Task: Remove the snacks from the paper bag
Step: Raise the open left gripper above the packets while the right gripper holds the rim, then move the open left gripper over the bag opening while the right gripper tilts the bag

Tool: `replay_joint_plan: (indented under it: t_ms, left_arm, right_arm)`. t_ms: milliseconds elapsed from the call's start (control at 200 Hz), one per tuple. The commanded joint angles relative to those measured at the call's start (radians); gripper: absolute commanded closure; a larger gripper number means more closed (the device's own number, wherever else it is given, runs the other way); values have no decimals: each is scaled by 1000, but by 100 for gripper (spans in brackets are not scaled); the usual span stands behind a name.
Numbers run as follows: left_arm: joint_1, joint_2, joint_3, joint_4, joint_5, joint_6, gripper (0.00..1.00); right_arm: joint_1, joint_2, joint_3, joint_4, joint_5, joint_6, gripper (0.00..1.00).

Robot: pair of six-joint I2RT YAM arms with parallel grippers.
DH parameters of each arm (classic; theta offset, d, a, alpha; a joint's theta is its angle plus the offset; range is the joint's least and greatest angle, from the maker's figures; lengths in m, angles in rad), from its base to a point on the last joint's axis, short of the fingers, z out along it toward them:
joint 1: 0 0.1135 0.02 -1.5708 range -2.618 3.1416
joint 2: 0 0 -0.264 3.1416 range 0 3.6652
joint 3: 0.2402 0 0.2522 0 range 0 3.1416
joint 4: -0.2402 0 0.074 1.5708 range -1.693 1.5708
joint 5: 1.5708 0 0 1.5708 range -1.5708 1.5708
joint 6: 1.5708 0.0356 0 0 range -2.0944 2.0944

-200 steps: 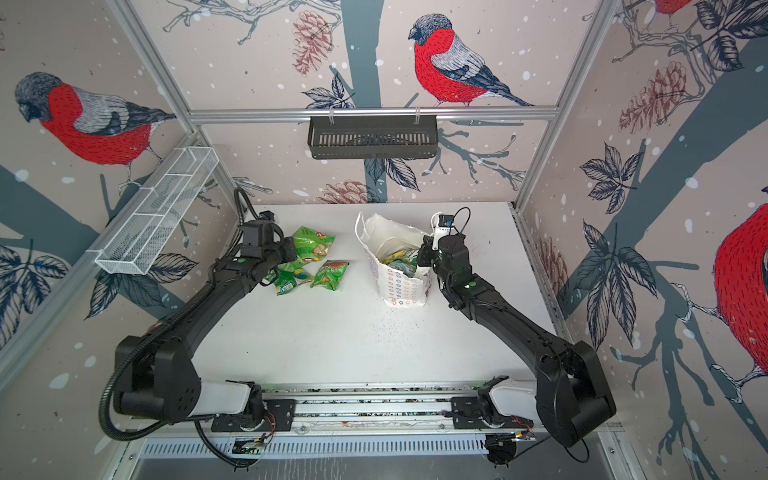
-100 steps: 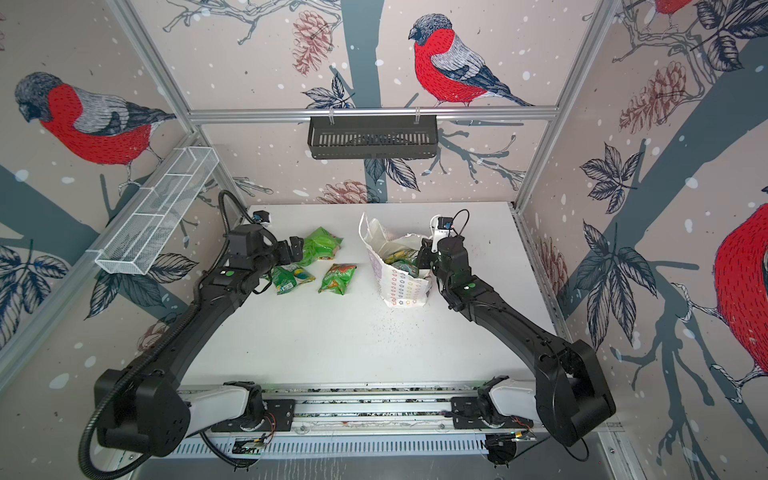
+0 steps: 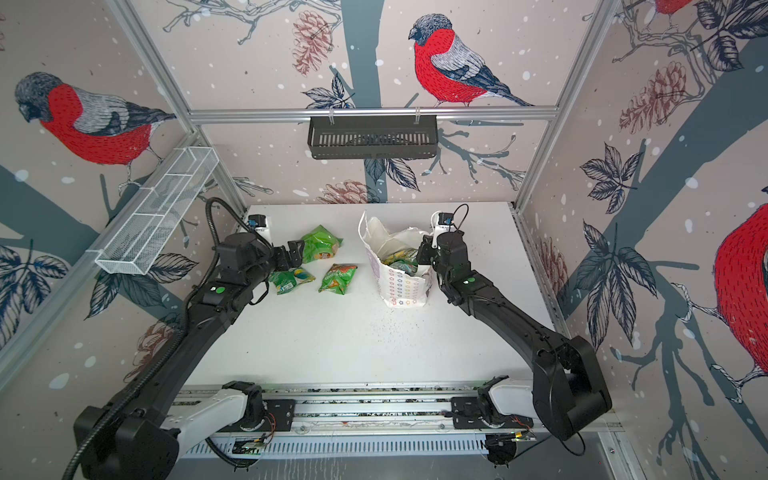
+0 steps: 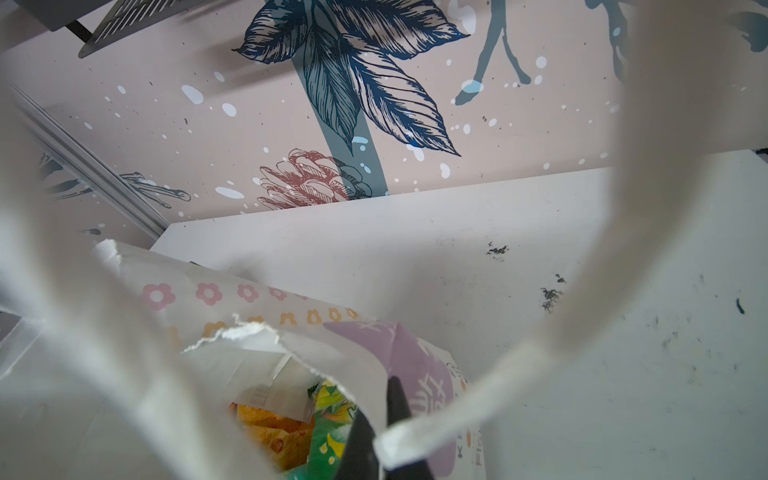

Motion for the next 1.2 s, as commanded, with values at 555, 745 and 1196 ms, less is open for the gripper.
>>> replay_joint_plan:
  t_ms: [555, 745, 1196]
  left_arm:
    - [-34, -31, 18, -15, 35, 31, 2]
    - [-34, -42, 9, 6, 69, 19, 2]
    - [-35, -68, -13, 37, 118, -4, 2]
  right_arm:
    - [-18, 132, 250, -193, 70, -62, 100]
    - [-33, 176, 363, -213, 164, -209, 100]
    - [38, 295, 544, -283, 104, -522, 100]
